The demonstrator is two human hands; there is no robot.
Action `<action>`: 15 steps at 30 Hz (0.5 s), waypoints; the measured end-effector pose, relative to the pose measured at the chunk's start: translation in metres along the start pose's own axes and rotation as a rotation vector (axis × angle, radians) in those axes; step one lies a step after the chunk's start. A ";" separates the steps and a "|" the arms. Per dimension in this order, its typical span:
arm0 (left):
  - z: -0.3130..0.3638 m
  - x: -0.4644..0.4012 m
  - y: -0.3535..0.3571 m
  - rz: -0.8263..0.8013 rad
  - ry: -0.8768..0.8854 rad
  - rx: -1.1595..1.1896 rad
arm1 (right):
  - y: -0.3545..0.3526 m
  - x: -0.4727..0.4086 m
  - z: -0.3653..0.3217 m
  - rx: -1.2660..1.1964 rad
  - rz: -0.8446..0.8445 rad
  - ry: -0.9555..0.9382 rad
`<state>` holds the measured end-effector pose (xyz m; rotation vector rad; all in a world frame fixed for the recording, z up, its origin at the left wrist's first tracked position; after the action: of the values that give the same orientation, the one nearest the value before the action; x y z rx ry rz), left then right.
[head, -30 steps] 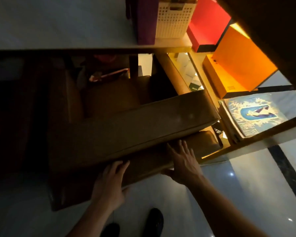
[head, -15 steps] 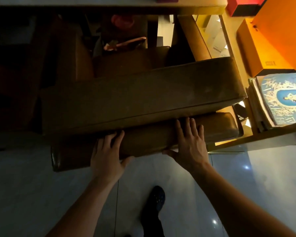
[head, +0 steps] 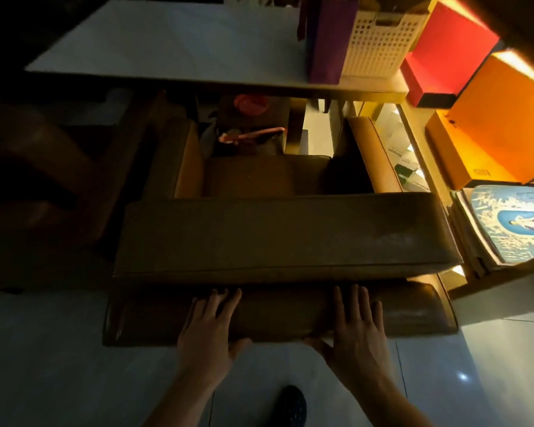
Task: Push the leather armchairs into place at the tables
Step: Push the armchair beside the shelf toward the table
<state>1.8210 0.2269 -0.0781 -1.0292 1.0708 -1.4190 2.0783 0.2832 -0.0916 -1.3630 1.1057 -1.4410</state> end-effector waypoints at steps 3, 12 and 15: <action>-0.008 0.036 -0.005 -0.005 0.023 -0.041 | 0.008 0.042 -0.007 0.019 -0.005 0.005; -0.019 0.075 -0.005 0.049 0.116 -0.046 | 0.016 0.092 -0.019 0.045 -0.023 0.031; -0.023 0.074 -0.001 0.019 0.130 -0.032 | 0.018 0.088 -0.018 0.060 -0.015 0.020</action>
<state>1.7912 0.1552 -0.0794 -0.9571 1.1972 -1.4732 2.0561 0.1943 -0.0866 -1.3206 1.0588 -1.4899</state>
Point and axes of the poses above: each hand's wrist, its own x-axis away from the middle knuckle, its own y-axis out of the palm, z = x × y, the point moved 1 cm from there along -x, towards the middle knuckle, and after that the axes turned 14 degrees about y, right-handed, at the moved point
